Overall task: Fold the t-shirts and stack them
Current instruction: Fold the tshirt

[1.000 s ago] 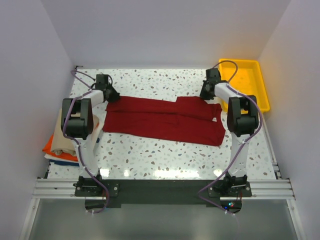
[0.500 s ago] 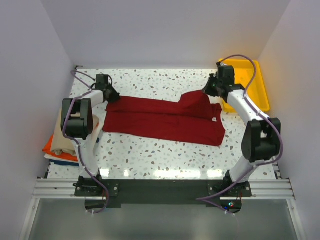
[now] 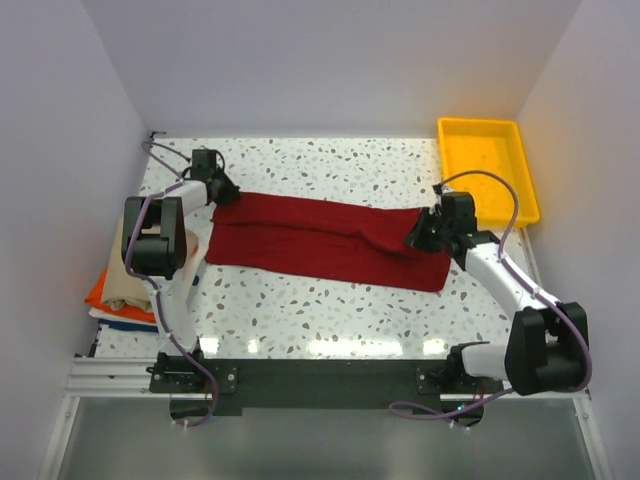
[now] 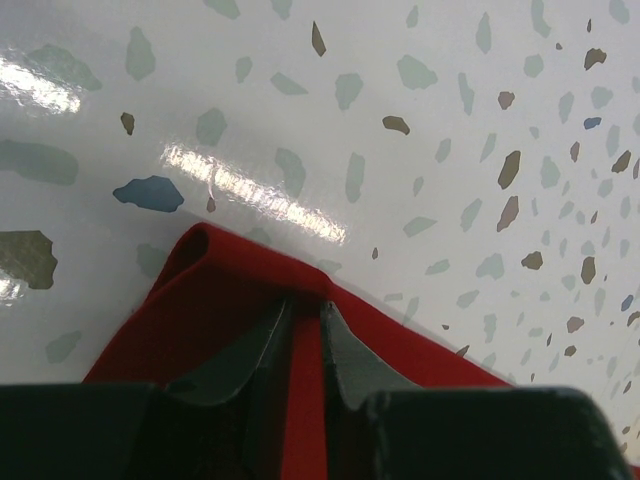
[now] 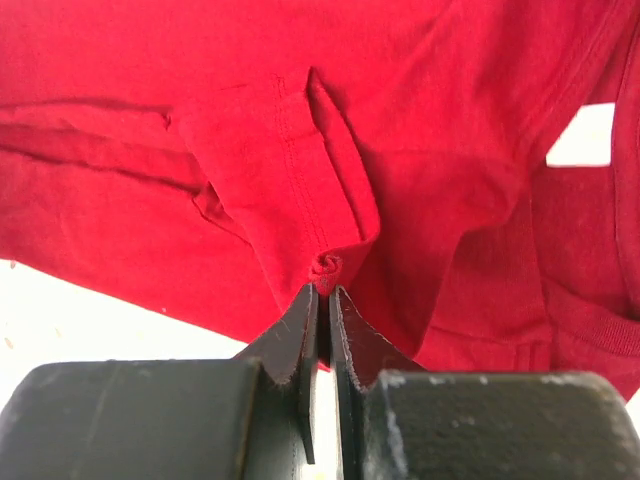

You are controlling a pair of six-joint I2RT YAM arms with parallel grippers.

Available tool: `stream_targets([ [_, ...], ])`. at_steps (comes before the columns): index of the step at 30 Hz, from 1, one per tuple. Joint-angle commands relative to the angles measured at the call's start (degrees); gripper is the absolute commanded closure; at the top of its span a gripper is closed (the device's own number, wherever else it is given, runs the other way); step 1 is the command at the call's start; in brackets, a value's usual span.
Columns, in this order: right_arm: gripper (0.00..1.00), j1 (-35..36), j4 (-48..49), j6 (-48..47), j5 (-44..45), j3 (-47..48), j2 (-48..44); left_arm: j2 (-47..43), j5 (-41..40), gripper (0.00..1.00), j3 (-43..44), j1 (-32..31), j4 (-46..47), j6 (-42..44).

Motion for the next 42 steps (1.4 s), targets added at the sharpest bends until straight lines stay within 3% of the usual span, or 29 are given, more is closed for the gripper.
stream_targets([
  [1,0.94,0.3,2.5,0.4,-0.7,-3.6,-3.1,-0.9,0.2,0.78,-1.5,0.4,-1.8,1.1],
  [7,0.92,0.3,3.4,0.3,-0.4,-8.5,-5.6,-0.9,0.6,0.77,-1.6,0.4,-1.6,1.1],
  [13,0.83,0.3,4.1,0.3,0.3,-11.7,-7.3,-1.1,0.8,0.75,-1.4,0.4,-1.3,1.3],
  [16,0.73,0.3,3.2,0.3,0.4,-11.7,-8.6,-1.5,1.5,0.72,-1.5,0.4,-0.7,1.4],
  [21,0.44,0.3,1.0,0.1,1.5,-9.5,-12.0,-2.6,3.5,0.63,-1.2,0.4,1.1,1.7],
  [22,0.42,0.3,1.0,0.2,1.8,-8.9,-12.0,-2.9,3.8,0.61,-1.1,0.4,1.5,1.8],
  [27,0.41,0.7,4.9,1.3,2.6,-4.1,-4.5,-5.1,6.3,0.46,0.5,0.3,2.7,2.0],
  [31,0.5,3.3,9.3,1.8,3.6,0.3,4.3,-7.4,6.6,0.44,2.0,-0.1,1.7,2.5],
  [37,0.52,5.8,11.6,1.4,5.8,6.1,14.9,-13.1,6.7,0.44,0.3,-0.1,-0.8,2.5],
  [42,0.52,6.0,13.3,0.9,6.3,8.5,19.3,-20.8,8.0,0.44,-6.2,-0.7,-0.2,2.3],
])
